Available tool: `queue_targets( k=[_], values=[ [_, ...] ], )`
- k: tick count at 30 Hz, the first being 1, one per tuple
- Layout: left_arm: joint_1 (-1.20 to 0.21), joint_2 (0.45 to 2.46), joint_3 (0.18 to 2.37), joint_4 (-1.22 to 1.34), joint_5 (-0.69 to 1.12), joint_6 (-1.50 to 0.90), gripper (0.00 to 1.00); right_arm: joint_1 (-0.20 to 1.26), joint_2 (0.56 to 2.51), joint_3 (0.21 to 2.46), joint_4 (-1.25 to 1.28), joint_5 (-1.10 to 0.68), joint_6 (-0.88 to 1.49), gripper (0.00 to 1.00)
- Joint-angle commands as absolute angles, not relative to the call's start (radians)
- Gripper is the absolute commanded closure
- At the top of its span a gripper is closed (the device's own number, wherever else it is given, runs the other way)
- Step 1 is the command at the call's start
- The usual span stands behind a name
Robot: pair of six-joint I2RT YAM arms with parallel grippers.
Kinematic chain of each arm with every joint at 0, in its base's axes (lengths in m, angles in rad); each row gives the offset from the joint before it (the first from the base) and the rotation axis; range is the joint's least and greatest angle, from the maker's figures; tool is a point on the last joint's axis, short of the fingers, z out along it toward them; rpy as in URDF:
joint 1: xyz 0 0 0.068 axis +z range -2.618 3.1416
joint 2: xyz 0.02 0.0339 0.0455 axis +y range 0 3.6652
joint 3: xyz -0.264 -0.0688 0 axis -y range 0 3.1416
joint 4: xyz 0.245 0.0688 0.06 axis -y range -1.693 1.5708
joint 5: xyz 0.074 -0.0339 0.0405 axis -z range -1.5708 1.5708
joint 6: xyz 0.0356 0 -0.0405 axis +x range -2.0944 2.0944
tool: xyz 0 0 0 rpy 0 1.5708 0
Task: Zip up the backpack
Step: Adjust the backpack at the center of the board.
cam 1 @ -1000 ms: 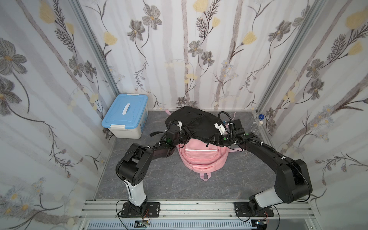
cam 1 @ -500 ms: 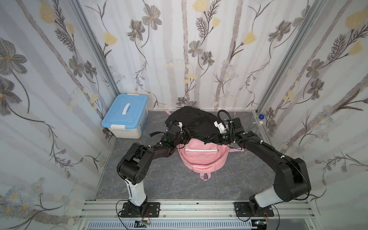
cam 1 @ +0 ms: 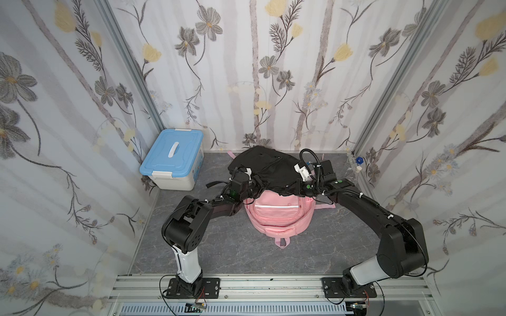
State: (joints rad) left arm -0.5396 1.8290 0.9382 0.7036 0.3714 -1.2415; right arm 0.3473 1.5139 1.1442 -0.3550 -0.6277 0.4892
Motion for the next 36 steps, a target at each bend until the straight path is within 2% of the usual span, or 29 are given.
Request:
queue_targets(
  k=[1,10,24,36],
  values=[
    [-0.541,1.828,0.942,0.725,0.399,-1.237,1.0,0.348,1.511,1.159,-0.357,-0.663,0.488,1.0],
    [-0.54,1.834,0.949,0.727,0.401,-1.238,1.0,0.367,1.532,1.199,-0.516,-0.66,0.492,1.0],
    [-0.554,1.825,0.945,0.703,0.384,-1.213,1.0,0.465,1.642,1.368,-0.761,-0.532,0.48,1.0],
    [-0.561,1.8,0.924,0.702,0.37,-1.192,1.0,0.502,1.663,1.438,-0.75,-0.433,0.555,1.0]
  ],
)
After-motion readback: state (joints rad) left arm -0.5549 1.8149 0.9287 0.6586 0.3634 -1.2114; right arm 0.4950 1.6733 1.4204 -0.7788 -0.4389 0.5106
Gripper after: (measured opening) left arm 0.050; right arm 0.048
